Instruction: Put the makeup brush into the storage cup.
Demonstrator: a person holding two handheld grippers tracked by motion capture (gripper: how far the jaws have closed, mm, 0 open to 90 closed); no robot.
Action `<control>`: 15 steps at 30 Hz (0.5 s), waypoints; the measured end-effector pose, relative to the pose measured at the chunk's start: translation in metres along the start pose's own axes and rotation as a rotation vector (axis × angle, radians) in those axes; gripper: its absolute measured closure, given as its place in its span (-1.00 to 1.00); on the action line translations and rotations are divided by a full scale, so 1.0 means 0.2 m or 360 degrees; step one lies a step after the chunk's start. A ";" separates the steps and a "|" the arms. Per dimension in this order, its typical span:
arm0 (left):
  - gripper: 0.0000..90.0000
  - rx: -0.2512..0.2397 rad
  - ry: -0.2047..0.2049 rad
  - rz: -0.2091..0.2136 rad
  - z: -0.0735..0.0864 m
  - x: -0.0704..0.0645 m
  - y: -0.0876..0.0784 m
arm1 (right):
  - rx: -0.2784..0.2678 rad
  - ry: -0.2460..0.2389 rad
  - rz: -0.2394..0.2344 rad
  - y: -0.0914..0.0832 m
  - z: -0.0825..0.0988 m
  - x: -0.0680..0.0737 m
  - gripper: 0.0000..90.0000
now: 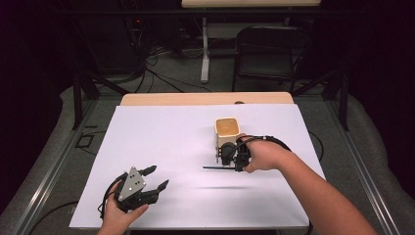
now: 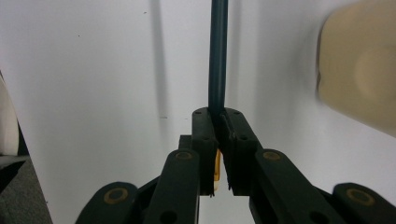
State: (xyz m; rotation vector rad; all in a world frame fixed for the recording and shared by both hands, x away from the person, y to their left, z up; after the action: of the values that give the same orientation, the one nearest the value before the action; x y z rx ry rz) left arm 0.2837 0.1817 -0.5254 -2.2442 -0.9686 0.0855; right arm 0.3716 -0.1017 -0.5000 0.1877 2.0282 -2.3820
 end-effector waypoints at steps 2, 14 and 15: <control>-0.11 0.0014 0.0046 -0.0058 -0.01 0.00 0.00 | 0.0026 0.0000 -0.0001 -0.01 0.00 0.00 0.87; -0.10 0.0081 0.0342 -0.0352 -0.09 -0.01 0.00 | 0.0001 0.0031 -0.0024 -0.01 -0.02 0.00 0.87; -0.12 0.0081 0.0342 -0.0352 -0.09 -0.01 0.00 | 0.0001 0.0031 -0.0024 -0.01 -0.02 0.00 0.87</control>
State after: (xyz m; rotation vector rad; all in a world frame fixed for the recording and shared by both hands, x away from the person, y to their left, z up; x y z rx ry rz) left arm 0.2876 0.1705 -0.5118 -2.0369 -1.0752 -0.2227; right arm 0.3724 -0.0983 -0.4981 0.1969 2.0443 -2.3992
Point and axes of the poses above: each handheld gripper's, and its own axes: y roughly forward along the jaws, z roughly out of its underside, x roughly to its left, the point moved 4 cm from there along y, roughly forward along the jaws, and after that the axes turned 10 degrees about x, right-handed, at the moved point
